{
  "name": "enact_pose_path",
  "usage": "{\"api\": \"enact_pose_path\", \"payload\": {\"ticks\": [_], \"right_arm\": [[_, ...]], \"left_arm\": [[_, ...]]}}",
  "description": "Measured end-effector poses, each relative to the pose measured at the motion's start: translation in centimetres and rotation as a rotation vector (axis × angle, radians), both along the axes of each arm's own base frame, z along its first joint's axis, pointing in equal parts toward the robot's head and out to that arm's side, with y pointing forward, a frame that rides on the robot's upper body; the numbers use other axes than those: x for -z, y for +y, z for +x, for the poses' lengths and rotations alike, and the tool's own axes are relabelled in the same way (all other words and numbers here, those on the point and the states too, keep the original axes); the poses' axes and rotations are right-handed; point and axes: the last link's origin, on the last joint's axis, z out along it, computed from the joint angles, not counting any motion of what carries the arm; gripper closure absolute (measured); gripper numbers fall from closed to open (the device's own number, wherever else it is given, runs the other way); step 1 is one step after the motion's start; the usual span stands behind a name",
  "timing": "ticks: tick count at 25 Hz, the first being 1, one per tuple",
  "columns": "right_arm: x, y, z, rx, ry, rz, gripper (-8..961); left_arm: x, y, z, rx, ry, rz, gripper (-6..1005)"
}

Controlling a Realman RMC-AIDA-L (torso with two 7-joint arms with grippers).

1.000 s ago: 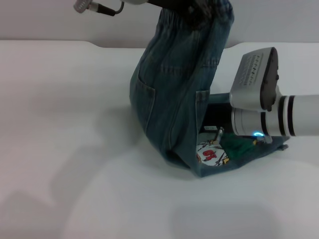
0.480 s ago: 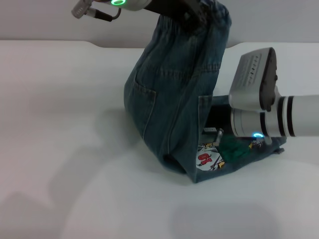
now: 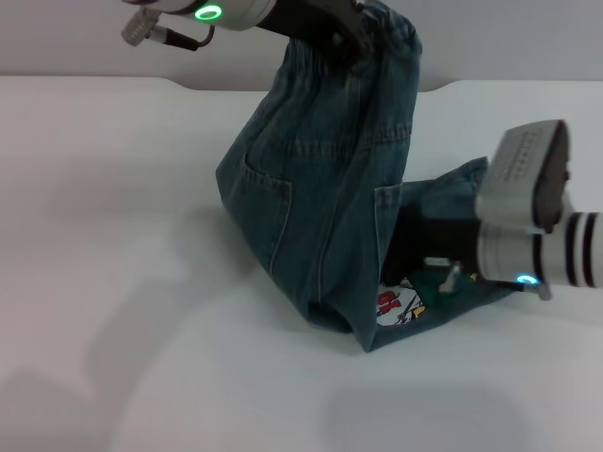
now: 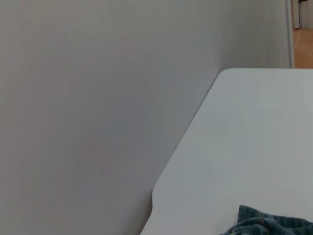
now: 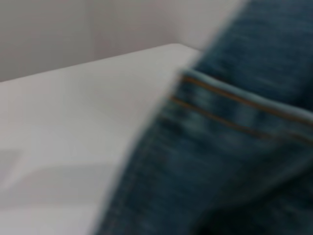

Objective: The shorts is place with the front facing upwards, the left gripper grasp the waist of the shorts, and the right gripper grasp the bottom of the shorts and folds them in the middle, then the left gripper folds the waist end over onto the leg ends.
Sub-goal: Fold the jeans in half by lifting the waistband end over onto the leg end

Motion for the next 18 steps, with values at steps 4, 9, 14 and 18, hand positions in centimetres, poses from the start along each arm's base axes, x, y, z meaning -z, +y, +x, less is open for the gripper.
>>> {"api": "enact_pose_path", "payload": {"ticks": [4, 9, 14, 18], "right_arm": [[-1.6, 0.3, 1.4, 0.05, 0.027, 0.082, 449], [-5.0, 0.9, 2.7, 0.095, 0.087, 0.234, 449], [-9.8, 1.2, 4.8, 0.173, 0.16, 0.42, 449], [-13.7, 0.9, 6.8, 0.228, 0.208, 0.574, 449]], "left_arm": [[0.0, 0.0, -0.3, -0.007, 0.001, 0.0, 924], [0.4, 0.0, -0.5, -0.012, -0.004, -0.001, 923], [1.1, -0.1, -0.8, -0.016, -0.002, -0.013, 922], [1.9, -0.1, -0.7, -0.005, -0.01, -0.017, 921]]}}
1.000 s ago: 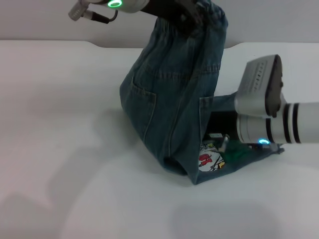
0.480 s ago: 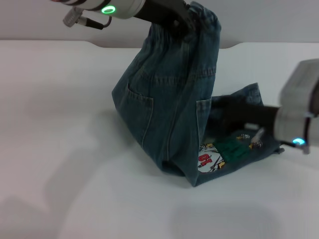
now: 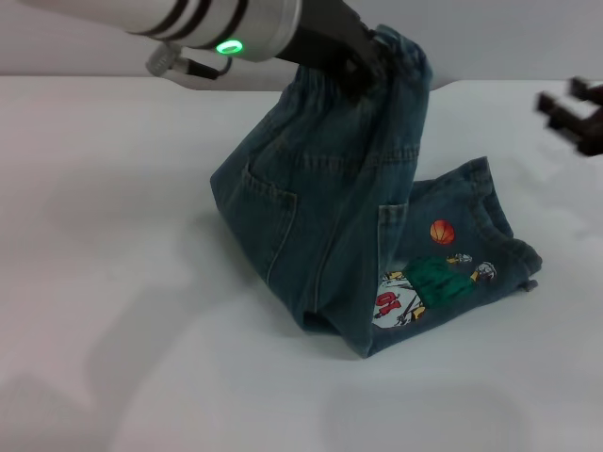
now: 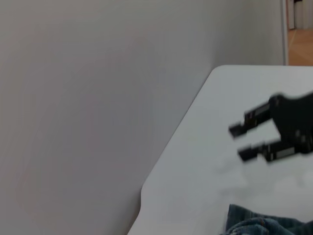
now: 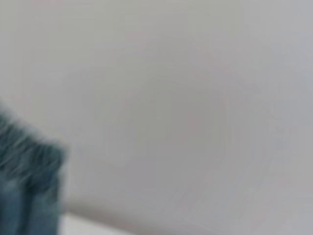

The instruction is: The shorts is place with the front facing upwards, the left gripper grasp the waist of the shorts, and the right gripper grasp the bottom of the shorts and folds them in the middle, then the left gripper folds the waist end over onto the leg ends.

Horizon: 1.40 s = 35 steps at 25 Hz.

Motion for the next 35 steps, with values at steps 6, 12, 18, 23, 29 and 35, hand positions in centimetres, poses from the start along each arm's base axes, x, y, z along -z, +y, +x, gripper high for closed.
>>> {"api": "enact_pose_path", "payload": {"ticks": [6, 12, 18, 23, 29, 35], "right_arm": [[-2.8, -0.9, 1.9, 0.039, 0.041, 0.099, 448], [-3.0, -1.2, 2.7, 0.061, 0.039, 0.113, 448], [-2.8, -1.3, 2.9, 0.068, 0.039, 0.117, 448], [-2.9, -1.3, 3.0, 0.071, 0.039, 0.12, 448], [-3.5, -1.6, 3.8, 0.099, 0.048, 0.153, 448], [-5.0, -2.4, 5.4, 0.134, 0.056, 0.254, 448]], "left_arm": [[1.4, -0.2, 0.4, 0.021, -0.01, -0.013, 920], [2.2, -0.8, 1.2, 0.037, -0.014, -0.027, 919], [2.2, -0.9, 1.0, 0.029, -0.021, -0.026, 717], [2.2, -1.0, 1.0, 0.027, -0.024, -0.028, 560], [2.0, -1.1, 0.9, 0.028, -0.027, -0.026, 370], [-0.9, -0.9, -4.8, -0.043, -0.3, 0.24, 172]]}}
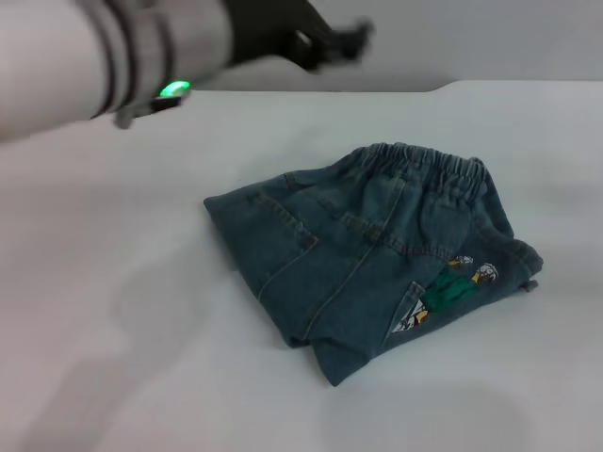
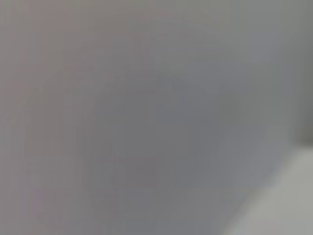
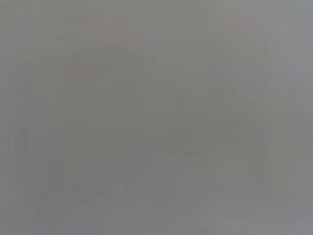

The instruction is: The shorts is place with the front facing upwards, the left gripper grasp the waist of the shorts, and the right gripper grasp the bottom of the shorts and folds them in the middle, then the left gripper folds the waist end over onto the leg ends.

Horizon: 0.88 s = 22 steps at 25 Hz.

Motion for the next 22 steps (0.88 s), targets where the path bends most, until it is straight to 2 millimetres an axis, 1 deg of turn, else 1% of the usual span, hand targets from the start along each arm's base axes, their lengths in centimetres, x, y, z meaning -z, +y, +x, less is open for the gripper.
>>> {"api": "enact_pose_path", "payload": {"ticks": [2, 3, 4, 5, 8, 10, 11, 12, 13, 14, 17, 18, 19, 21, 22], "right_arm": [[-0.5, -0.4, 0.6, 0.015, -0.001, 0.042, 448], [-0.8, -0.6, 0.9, 0.02, -0.001, 0.07, 448], [-1.1, -0.7, 1.1, 0.025, -0.001, 0.094, 448], [-1.4, -0.9, 1.4, 0.029, -0.002, 0.127, 448], [-2.1, -1.6, 2.1, 0.041, -0.003, 0.22, 448], [-2.4, -2.2, 2.5, 0.046, 0.006, 0.283, 448], [-2.6, -2.4, 2.7, 0.048, 0.008, 0.313, 448], [-2.7, -2.7, 2.9, 0.053, 0.012, 0.339, 448], [-2.9, -3.0, 3.2, 0.059, 0.015, 0.373, 448], [-3.1, -3.3, 3.4, 0.063, 0.016, 0.402, 448], [-3.8, -3.9, 3.8, 0.075, 0.017, 0.462, 448], [-4.0, -4.1, 4.0, 0.08, 0.017, 0.477, 448], [-4.1, -4.2, 4.1, 0.087, 0.021, 0.488, 448], [-4.3, -4.5, 4.4, 0.097, 0.029, 0.506, 448], [-4.4, -4.7, 4.5, 0.099, 0.032, 0.515, 448]], "left_arm": [[-0.8, 0.0, -1.5, -0.014, -0.092, 0.095, 169], [-1.5, -0.3, -3.0, -0.029, -0.17, 0.184, 167], [-1.6, -0.4, -3.4, -0.031, -0.188, 0.208, 166], [-1.8, -0.7, -4.4, -0.041, -0.228, 0.263, 164], [-2.2, -1.4, -6.4, -0.053, -0.31, 0.4, 159], [-2.1, -2.0, -7.8, -0.057, -0.353, 0.485, 159], [-2.1, -2.0, -7.8, -0.057, -0.353, 0.485, 159], [-2.1, -2.4, -8.3, -0.055, -0.374, 0.523, 159], [-1.7, -3.0, -9.3, -0.056, -0.408, 0.573, 159], [-1.5, -3.3, -9.8, -0.051, -0.435, 0.607, 159], [-1.1, -3.9, -10.7, -0.043, -0.466, 0.653, 159], [-0.7, -4.5, -11.8, -0.019, -0.52, 0.714, 159], [-0.4, -4.9, -12.4, -0.009, -0.548, 0.733, 159], [-0.4, -4.9, -12.4, -0.009, -0.548, 0.733, 159], [-0.1, -5.1, -13.1, -0.001, -0.572, 0.745, 159]]}}
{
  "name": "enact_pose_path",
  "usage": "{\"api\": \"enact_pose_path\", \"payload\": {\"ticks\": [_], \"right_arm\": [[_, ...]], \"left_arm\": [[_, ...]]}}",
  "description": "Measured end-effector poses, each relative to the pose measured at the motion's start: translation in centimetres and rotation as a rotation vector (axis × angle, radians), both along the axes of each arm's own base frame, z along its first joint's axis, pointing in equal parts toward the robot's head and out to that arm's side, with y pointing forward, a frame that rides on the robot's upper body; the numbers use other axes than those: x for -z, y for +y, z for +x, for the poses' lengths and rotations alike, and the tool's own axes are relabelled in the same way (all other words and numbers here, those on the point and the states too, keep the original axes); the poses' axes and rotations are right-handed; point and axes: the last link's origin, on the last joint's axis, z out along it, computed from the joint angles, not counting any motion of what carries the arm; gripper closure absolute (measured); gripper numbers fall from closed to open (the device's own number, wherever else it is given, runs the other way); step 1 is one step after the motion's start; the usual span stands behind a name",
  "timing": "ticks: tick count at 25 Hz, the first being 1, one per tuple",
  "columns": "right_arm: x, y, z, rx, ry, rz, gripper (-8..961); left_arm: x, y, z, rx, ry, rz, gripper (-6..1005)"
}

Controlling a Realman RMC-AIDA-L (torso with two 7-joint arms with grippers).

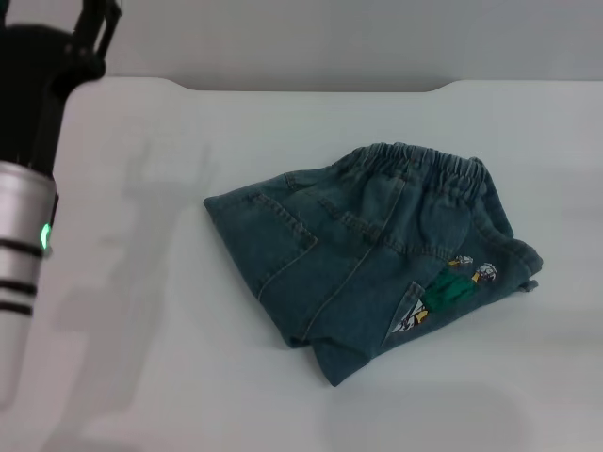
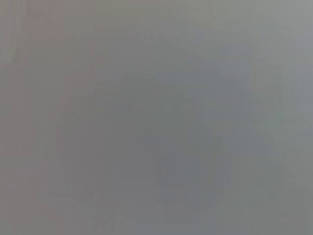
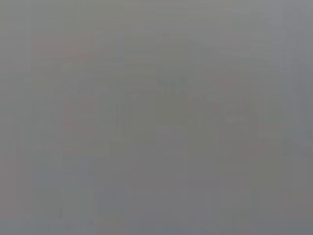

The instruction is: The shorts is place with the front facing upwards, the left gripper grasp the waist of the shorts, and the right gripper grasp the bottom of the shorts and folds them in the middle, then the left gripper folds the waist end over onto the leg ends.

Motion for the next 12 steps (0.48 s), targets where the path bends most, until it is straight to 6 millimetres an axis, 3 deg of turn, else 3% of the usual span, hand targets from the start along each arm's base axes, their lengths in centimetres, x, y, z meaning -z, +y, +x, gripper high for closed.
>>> {"api": "enact_pose_path", "payload": {"ticks": [2, 5, 7, 12], "right_arm": [[-0.3, -0.2, 0.1, 0.0, 0.003, 0.017, 448], [-0.4, -0.2, 0.0, -0.007, 0.004, 0.027, 448], [-0.4, 0.0, -0.2, -0.012, 0.004, 0.028, 448], [-0.1, 0.3, -0.6, -0.033, 0.009, 0.028, 448]], "left_arm": [[1.4, -0.8, -1.9, 0.019, -0.025, 0.02, 159], [1.4, -0.8, -1.9, 0.019, -0.025, 0.02, 159], [2.3, -1.8, -3.4, 0.006, -0.033, 0.046, 159], [2.5, -2.3, -4.2, -0.014, -0.035, 0.05, 159]]}}
